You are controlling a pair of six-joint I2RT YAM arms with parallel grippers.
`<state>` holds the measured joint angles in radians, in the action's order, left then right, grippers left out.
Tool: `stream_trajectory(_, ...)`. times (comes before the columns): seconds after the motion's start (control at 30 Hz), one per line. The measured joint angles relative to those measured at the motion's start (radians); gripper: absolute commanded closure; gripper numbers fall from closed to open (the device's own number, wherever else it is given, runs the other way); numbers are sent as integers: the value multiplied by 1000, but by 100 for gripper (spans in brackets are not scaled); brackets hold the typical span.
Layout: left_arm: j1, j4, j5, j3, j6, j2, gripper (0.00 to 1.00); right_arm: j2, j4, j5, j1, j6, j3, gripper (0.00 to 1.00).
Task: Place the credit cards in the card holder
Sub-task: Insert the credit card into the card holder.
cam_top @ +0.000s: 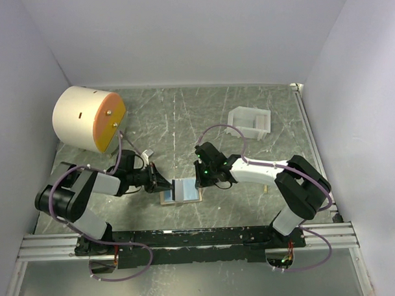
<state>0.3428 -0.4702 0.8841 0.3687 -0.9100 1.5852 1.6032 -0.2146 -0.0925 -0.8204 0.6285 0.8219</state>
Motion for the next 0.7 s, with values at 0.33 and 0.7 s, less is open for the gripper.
stream_trajectory(0.33, 0, -199, 33, -41, -93, 80, 93, -2, 3, 10, -2, 0, 0, 92)
stream_trajectory(0.7, 0, -219, 18, -45, -93, 87, 93, -2, 4, 12, -4, 0, 0, 92)
